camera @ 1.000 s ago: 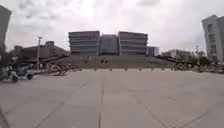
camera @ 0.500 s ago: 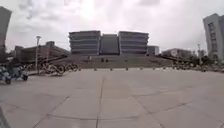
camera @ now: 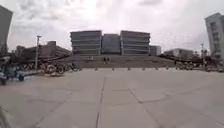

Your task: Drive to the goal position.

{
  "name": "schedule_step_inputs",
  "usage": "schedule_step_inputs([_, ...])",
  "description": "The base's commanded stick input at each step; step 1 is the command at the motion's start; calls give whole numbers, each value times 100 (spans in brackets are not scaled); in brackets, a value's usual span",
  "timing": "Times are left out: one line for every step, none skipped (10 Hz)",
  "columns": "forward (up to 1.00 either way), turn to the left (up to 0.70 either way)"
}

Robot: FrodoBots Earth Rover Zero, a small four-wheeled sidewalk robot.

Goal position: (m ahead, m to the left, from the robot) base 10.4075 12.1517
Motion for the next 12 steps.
schedule_step_inputs([70,1])
schedule_step_inputs([70,0])
schedule_step_inputs([70,0])
schedule_step_inputs([70,1])
schedule_step_inputs([70,4])
schedule_step_inputs([70,4])
schedule_step_inputs([70,1])
schedule_step_inputs([70,0])
schedule_step_inputs([70,0])
schedule_step_inputs([70,1])
schedule_step_inputs([70,8])
schedule_step_inputs([70,11])
